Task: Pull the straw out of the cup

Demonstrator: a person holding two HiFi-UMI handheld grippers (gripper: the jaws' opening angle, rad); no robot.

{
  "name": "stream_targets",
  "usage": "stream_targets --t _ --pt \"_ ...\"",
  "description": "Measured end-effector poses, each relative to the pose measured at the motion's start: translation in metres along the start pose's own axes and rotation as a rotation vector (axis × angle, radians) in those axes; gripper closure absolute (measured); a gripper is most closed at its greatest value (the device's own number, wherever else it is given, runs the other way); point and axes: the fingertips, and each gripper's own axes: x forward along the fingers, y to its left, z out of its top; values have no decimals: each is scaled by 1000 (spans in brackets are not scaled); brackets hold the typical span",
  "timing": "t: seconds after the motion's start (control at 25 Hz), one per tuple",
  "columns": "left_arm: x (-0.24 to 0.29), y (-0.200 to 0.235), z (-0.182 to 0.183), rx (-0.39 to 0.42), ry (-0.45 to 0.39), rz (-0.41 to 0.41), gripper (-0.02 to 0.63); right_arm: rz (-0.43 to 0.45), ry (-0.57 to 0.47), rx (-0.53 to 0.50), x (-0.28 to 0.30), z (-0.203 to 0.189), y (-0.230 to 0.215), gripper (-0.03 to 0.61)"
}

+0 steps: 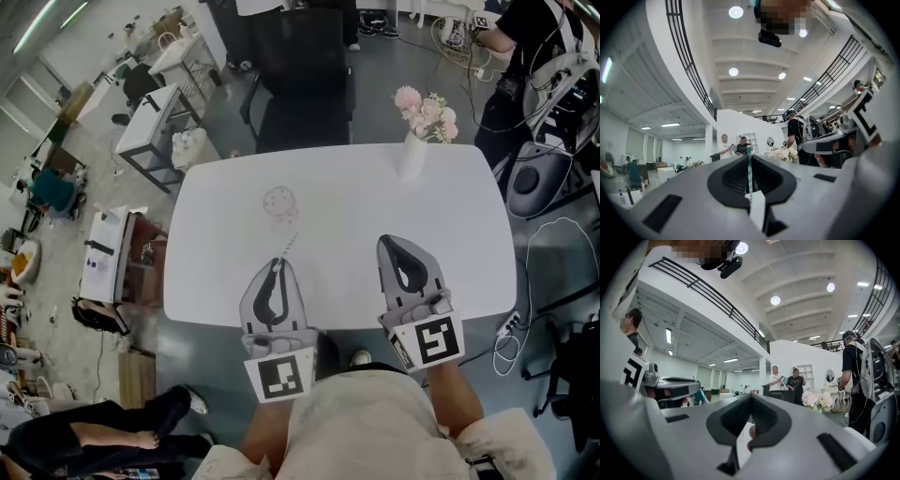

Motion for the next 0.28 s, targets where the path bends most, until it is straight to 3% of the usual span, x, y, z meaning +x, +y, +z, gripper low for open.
stream_targets --t 0.28 --pt "-20 -38 -6 5 -10 3 592 -5 -5 -1 -40 -14 -16 578"
